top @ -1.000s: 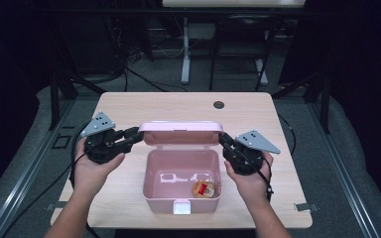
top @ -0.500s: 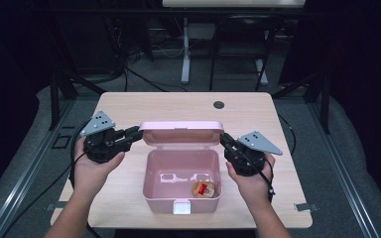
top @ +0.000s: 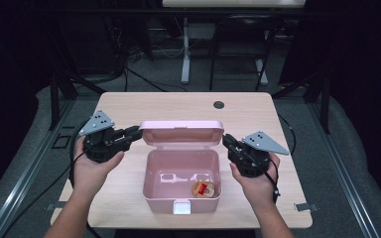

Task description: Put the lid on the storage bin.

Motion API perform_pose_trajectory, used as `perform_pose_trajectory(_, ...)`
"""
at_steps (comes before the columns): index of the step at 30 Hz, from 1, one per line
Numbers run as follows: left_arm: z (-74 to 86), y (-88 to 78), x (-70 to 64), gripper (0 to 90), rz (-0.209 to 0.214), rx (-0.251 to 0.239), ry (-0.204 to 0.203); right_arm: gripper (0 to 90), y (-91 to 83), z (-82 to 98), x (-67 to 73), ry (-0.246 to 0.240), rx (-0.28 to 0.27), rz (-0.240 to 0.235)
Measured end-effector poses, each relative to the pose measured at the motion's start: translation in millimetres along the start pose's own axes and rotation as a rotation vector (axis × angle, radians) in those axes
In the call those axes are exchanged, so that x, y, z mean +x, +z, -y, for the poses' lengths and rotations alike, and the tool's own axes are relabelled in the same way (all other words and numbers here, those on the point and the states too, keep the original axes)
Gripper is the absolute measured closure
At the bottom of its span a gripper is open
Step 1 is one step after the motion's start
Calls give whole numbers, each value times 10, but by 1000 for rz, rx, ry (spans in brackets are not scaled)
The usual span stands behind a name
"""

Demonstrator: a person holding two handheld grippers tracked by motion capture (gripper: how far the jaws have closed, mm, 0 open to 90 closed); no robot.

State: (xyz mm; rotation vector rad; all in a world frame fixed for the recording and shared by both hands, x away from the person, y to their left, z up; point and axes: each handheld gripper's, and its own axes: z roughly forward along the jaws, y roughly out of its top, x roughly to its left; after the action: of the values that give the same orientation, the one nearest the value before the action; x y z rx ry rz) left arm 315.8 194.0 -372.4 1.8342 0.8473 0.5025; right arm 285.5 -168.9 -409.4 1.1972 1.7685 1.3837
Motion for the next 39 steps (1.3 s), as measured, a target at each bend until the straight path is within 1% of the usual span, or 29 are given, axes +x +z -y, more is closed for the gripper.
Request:
perform_pose_trajectory(2, 2, -4, -6, 776, -1, 2, 3, 848, -28, -17, -11, -2, -9, 7)
perform_pose_trajectory(4, 4, -10, -11, 776, 0, 4, 5, 853, -59, -35, -29, 8, -11, 11)
perform_pose_trajectory(12, 36, -30, -37, 775, -2, 3, 6, 856, -77, -45, -64, 18, -13, 14)
perform_pose_trajectory(13, 40, -34, -36, 775, 0, 9, 8, 856, -80, -48, -64, 19, -14, 13)
perform_pose_trajectory(15, 57, -32, -38, 775, 2, 4, 6, 856, -87, -51, -62, 19, -16, 13)
perform_pose_trajectory(18, 80, -40, -47, 775, 3, 9, 8, 856, -95, -52, -59, 14, -27, 16)
perform_pose_trajectory(25, 118, -72, -78, 775, 6, 10, 12, 856, -100, -56, -60, 19, -33, 15)
perform_pose_trajectory(28, 132, -93, -97, 773, 7, 17, 13, 856, -102, -56, -63, 20, -32, 15)
perform_pose_trajectory(29, 140, -94, -107, 773, 4, 10, 12, 856, -103, -56, -64, 20, -32, 15)
perform_pose_trajectory(37, 173, -135, -150, 770, 8, 7, 18, 856, -102, -54, -53, 22, -31, 13)
perform_pose_trajectory(39, 183, -143, -157, 770, 8, 8, 28, 856, -102, -53, -51, 20, -29, 11)
